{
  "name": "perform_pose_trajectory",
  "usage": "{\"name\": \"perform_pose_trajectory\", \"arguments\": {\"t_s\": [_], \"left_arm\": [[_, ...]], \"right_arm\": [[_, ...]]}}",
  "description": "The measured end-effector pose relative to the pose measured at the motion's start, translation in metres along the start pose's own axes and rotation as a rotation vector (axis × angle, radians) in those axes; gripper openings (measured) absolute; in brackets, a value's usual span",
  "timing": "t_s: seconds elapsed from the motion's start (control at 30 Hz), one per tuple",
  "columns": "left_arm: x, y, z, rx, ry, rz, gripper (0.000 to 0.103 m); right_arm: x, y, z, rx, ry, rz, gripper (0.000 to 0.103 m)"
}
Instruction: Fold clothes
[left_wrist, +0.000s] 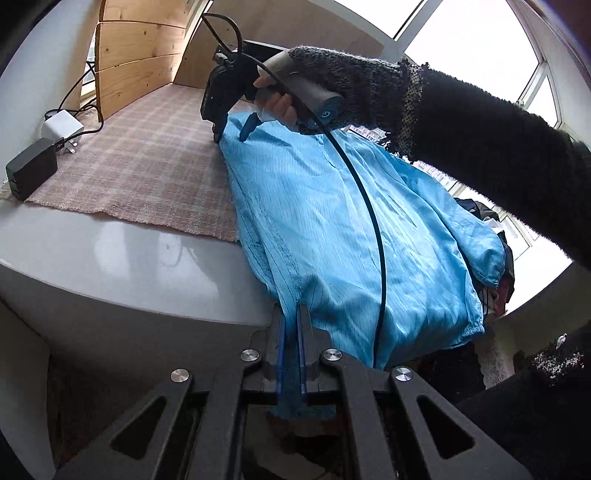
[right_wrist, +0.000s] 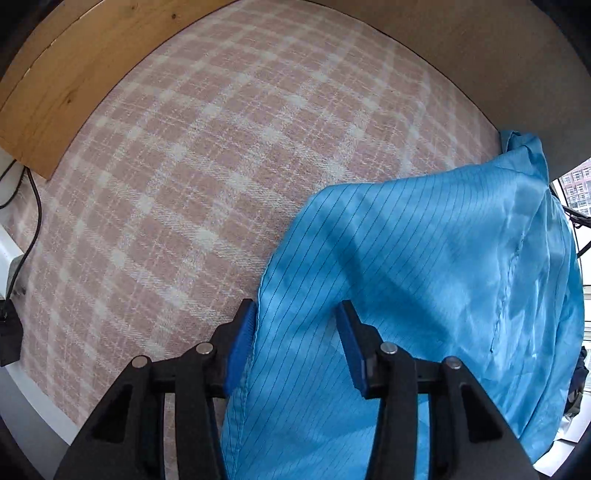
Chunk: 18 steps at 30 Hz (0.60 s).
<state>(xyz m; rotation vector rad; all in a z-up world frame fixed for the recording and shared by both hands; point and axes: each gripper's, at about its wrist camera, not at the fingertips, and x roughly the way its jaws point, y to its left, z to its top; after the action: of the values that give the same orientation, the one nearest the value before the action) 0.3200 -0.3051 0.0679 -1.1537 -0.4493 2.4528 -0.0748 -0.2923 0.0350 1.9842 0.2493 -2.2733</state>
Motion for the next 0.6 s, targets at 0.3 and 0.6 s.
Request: {"name": "perform_pose_trajectory", "arguments": {"t_s": [0.3,0.6], "left_arm": [[-0.01,-0.055,0.011,0.154,-0.019,0.029,0.003],[0.027,-0.161,0.013,0.362,0.053,-0.045,0.001]], "right_arm": [[-0.03,-0.073,-0.011,0.14,-0.113,0.258,0.002],[-0.063,-0.218,-0.081,0.389,-0.288,0.442,0.002]]}}
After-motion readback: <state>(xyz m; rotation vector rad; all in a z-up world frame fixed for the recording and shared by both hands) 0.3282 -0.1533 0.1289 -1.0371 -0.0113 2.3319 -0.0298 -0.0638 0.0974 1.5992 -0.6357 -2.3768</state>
